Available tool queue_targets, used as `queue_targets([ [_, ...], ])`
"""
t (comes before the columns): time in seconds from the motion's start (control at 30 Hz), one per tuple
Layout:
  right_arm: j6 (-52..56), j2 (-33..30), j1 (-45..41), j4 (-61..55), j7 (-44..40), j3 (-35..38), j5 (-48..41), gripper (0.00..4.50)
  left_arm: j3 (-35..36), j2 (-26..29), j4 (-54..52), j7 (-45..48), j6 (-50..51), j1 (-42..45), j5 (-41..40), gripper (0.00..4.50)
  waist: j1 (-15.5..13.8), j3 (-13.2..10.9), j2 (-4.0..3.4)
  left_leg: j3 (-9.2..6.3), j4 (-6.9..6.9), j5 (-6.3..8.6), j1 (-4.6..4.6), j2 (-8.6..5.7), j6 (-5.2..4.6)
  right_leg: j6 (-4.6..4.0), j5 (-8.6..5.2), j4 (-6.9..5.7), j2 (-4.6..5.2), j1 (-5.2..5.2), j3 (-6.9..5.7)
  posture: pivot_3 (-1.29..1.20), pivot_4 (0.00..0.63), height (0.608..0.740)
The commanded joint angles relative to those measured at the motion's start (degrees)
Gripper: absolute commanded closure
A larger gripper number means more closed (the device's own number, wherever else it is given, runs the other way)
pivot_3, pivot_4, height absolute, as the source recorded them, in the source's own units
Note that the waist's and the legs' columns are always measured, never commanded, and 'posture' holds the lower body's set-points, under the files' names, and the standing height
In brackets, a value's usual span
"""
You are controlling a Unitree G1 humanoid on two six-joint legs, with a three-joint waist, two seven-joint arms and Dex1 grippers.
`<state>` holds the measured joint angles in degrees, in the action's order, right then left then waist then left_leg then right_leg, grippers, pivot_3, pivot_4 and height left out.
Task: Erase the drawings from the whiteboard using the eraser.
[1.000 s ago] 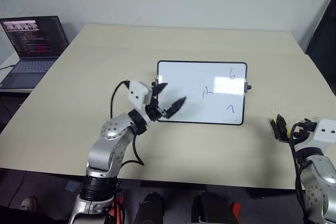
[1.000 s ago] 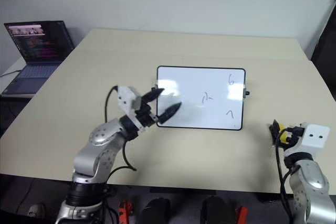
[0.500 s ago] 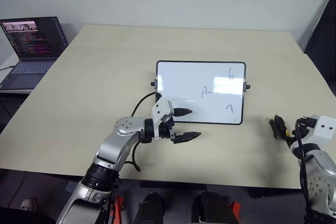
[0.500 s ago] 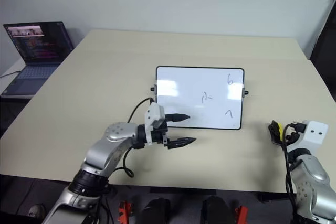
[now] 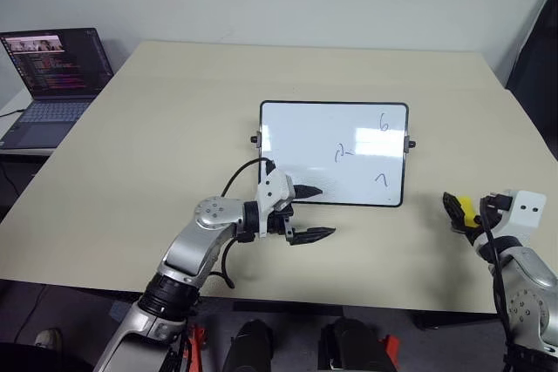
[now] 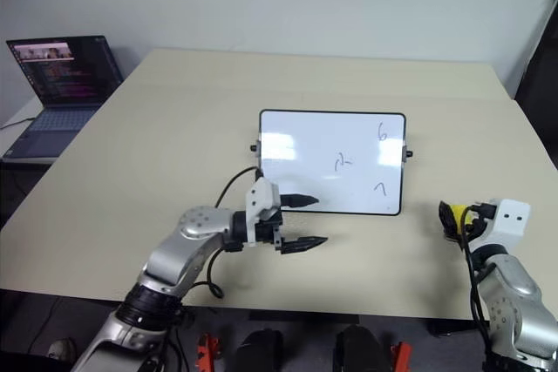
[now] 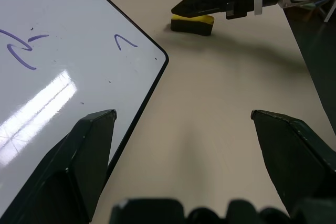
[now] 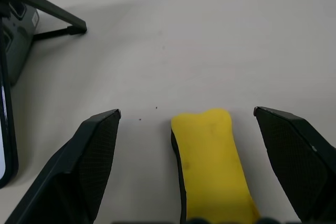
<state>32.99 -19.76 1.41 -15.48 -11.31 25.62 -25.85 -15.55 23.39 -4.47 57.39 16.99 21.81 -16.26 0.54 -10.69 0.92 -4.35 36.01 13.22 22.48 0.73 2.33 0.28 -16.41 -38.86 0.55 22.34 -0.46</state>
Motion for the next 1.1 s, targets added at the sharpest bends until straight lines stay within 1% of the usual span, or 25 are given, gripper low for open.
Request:
queue_targets([
  [0.03, -0.75, -1.36, -0.18, -0.06, -0.88, 0.13, 0.29, 0.03, 0.58, 0.23, -3.15, -0.73, -0.72, -0.24, 0.09, 0.00, 0.00, 0.00, 0.00, 0.00, 0.00, 0.00, 0.00, 0.00, 0.00, 0.00, 0.00, 0.00, 0.00, 0.00, 0.00, 0.00, 0.150, 0.740],
  [0.37, -0.23, -2.22, -0.62, 1.67, -1.28, -0.22, 0.35, 0.03, 0.62, 0.47, -4.29, -1.34, -0.36, -0.88, 0.24, 0.00, -0.01, 0.00, 0.00, 0.00, 0.00, 0.00, 0.01, 0.00, 0.00, 0.00, 0.00, 0.00, 0.00, 0.00, 0.01, 0.00, 0.150, 0.740],
  [1.03, -0.99, -2.05, -1.62, 4.01, 0.16, -0.73, 0.92, 0.03, 1.06, 1.18, -4.47, -1.72, -0.18, -0.67, 0.02, 0.00, -0.01, 0.00, 0.00, 0.00, 0.00, 0.00, 0.00, 0.00, 0.00, 0.00, 0.00, 0.00, 0.00, 0.00, 0.00, 0.00, 0.150, 0.740],
  [1.1, -1.45, -2.01, -1.85, 4.20, 0.32, -0.68, 1.18, 0.41, 1.09, 1.22, -4.31, -1.72, -0.26, -0.54, 0.03, 0.00, -0.01, 0.00, 0.00, 0.00, 0.00, 0.00, 0.00, 0.00, 0.00, 0.00, 0.00, 0.00, 0.00, 0.00, 0.00, 0.00, 0.150, 0.740],
])
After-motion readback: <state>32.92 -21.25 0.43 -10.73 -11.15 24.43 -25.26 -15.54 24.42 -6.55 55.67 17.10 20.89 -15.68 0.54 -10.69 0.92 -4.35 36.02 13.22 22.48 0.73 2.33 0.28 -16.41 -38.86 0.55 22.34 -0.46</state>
